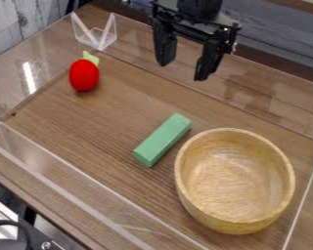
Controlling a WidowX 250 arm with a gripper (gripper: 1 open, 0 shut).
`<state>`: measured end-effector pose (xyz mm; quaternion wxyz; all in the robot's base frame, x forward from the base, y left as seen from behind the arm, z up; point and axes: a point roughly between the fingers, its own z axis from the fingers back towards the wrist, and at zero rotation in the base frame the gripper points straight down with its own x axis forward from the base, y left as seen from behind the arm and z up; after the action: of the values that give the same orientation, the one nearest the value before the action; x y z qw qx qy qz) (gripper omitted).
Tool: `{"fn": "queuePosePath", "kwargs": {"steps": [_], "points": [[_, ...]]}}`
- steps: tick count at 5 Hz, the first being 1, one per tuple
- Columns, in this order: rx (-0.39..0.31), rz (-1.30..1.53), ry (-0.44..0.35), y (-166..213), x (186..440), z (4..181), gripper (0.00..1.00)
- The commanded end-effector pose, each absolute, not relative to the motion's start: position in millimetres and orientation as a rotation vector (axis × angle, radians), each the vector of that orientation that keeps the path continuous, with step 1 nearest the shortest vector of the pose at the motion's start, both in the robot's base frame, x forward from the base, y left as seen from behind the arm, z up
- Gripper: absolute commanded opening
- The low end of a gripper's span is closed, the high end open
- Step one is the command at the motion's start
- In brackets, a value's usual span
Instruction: Put the green block in the brown bowl
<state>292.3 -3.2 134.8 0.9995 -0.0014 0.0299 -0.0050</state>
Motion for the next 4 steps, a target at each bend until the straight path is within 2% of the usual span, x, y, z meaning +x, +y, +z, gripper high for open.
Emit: {"fn": "queuePosePath", "kwargs": {"steps": [1,2,3,4], "points": [[-0.007,-0.132,0.085,4,279,120.3,1.0],[-0.019,-0.126,0.105,7,260,103.6,1.0],[-0.015,-0.117,0.083,11,250,92.8,1.0],[-0.006,-0.196,0.062,3,247,91.4,1.0]]}}
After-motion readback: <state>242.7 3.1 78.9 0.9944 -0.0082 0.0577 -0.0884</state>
